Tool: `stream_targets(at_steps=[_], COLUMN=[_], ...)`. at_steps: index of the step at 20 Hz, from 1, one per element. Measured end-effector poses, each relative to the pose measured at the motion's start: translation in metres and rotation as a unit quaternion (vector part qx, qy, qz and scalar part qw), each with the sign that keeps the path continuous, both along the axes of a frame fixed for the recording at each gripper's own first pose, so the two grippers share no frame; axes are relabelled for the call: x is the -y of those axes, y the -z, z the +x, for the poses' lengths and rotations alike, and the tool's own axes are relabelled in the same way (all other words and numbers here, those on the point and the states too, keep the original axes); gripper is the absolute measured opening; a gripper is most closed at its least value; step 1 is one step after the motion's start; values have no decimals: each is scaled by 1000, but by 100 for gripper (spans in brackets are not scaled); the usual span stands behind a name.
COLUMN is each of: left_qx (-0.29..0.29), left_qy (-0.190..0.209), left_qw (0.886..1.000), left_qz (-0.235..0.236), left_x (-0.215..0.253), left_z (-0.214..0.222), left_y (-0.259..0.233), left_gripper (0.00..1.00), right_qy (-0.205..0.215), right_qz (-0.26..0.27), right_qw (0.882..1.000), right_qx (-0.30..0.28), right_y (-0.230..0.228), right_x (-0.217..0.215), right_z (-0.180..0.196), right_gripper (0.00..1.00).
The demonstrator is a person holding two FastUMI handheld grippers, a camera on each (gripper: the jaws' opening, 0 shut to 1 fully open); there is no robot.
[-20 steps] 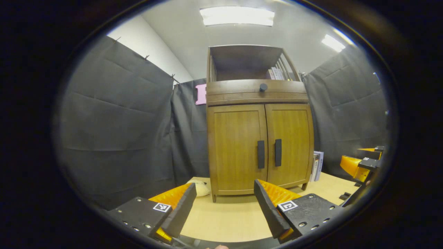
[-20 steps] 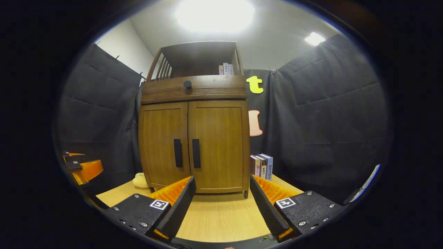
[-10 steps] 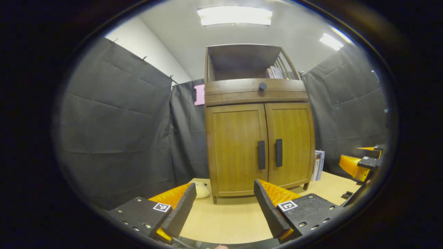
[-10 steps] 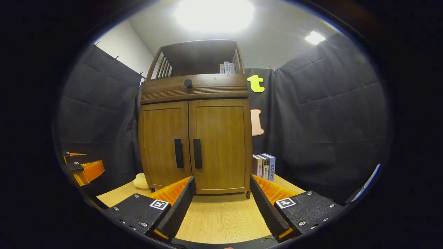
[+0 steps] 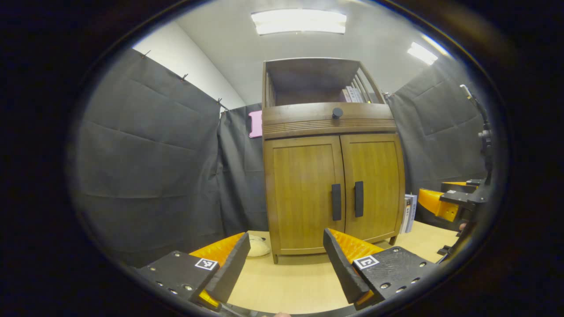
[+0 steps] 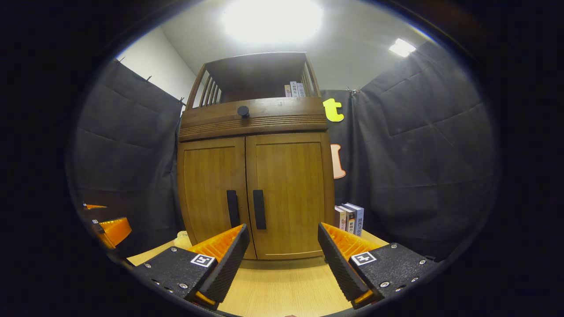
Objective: Open the right door of the double-door shoe cabinet with the right hand, and open the left door with the left hand.
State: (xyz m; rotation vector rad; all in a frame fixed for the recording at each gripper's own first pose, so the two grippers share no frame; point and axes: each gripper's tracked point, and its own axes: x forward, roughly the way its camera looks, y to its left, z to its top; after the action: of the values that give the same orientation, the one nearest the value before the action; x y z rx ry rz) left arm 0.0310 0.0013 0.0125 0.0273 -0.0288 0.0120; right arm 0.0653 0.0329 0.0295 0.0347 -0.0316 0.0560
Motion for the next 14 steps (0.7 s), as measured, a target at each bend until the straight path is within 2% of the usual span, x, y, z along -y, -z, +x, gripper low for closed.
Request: stream_targets(at_steps=[2, 3, 14], left_qx=[0, -1, 10], left_qy=[-1, -2, -33], left_qw=[1000, 1000, 999], left_qz=[-2, -3, 1], left_x=[-2, -4, -28], left_z=[4, 6, 22], left_y=[1, 2, -4], left_gripper=[95, 100, 100], right_qy=[-4, -7, -31], right_qz=[4, 5, 13], right_qw=[1000, 1000, 999], right_qx=[4, 5, -8], right_y=[-7, -8, 2], right_x=[-5, -8, -35], right_z=[17, 26, 121], right_gripper=[96, 96, 95])
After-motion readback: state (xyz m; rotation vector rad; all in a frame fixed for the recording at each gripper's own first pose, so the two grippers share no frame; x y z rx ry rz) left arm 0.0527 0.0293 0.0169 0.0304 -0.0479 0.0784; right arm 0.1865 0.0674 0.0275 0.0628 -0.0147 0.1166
